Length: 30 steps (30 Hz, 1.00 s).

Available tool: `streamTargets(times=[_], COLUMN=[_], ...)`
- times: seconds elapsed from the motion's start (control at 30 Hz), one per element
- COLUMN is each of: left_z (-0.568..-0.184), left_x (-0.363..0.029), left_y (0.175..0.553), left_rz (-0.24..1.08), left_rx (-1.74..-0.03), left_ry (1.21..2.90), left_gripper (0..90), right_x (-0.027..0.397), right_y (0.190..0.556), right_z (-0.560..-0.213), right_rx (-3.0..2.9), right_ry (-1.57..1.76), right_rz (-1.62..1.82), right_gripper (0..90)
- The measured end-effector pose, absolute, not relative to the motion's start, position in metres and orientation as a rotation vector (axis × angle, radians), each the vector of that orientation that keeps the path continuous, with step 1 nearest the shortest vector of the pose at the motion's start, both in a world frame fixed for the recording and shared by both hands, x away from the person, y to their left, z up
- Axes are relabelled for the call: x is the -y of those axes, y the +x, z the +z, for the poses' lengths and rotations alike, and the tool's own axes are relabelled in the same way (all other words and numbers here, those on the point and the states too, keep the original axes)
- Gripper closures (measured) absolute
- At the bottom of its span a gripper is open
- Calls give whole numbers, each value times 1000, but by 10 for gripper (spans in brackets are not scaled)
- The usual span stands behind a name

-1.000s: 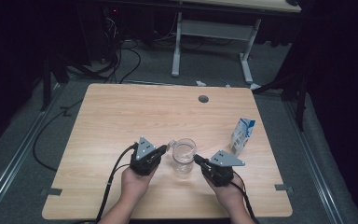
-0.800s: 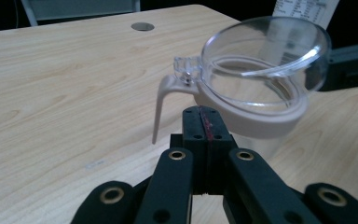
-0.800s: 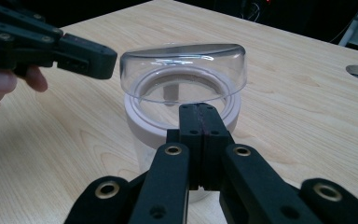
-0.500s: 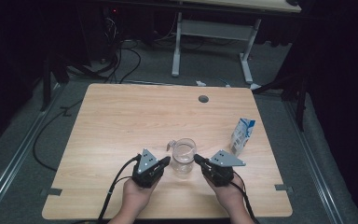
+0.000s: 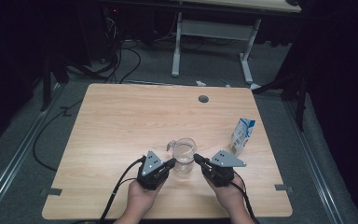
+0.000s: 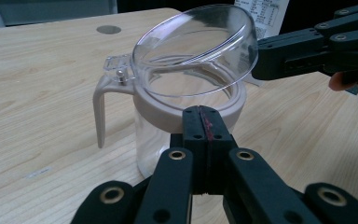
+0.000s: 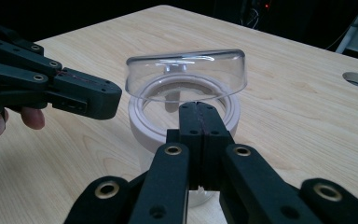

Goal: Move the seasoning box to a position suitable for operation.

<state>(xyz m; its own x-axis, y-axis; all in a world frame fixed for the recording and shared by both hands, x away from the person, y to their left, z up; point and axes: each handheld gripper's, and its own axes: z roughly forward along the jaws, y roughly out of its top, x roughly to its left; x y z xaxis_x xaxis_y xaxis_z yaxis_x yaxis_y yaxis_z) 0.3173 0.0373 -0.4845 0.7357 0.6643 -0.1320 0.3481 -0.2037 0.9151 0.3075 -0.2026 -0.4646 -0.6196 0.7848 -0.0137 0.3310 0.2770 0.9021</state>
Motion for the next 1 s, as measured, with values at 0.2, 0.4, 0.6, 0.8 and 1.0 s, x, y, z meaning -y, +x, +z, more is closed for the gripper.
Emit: streamTargets(times=[0.2,0.4,0.6,0.8,1.0], left_z=[-484,-484,-483,-483,-482], left_x=[-34,-31,-29,-29,-29], left_y=[317,317,317,317,317], left_rz=[337,337,342,341,339], left_rx=[-786,-780,-783,-785,-783], left_ry=[1810,1811,1793,1789,1785], left_gripper=[900,900,900,900,900], right_x=[202,202,202,202,200], right_y=[307,308,308,308,310], right_z=[-465,-465,-465,-465,-466], right_rx=[-2092,-2092,-2093,-2091,-2090], right_ry=[1001,1002,1001,1005,1007], right_rz=[1308,1307,1310,1312,1327], right_gripper=[899,899,899,899,900])
